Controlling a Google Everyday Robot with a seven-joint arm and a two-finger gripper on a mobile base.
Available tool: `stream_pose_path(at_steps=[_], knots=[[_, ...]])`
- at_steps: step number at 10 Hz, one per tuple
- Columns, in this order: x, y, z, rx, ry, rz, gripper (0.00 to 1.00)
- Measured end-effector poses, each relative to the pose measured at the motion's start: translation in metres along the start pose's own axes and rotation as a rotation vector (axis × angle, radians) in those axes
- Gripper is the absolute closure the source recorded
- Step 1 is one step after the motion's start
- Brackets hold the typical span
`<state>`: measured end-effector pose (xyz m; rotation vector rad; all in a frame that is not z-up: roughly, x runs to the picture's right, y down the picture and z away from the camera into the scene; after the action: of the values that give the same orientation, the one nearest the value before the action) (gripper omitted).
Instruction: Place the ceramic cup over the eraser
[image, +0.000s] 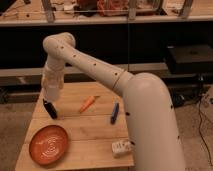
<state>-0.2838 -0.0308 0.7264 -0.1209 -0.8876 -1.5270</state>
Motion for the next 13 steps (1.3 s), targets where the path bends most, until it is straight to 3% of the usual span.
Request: stream_pose_path(at_steps=[3,7,9,11,13], knots=[[-0.003,-0.004,0.005,-0.027,-0.026,-0.035,0.94],[-0.011,-0.013,0.018,-0.089,-0.078,-0.102,0.94],[-0.019,-0.022,0.035,-0.165,-0.125,-0.172,0.94],[-0.025,-0.027,0.057,-0.213,-0.159,-0.215,0.93],[-0.028,-0.025,0.076,-0.242,-0.170,-0.201,0.80]])
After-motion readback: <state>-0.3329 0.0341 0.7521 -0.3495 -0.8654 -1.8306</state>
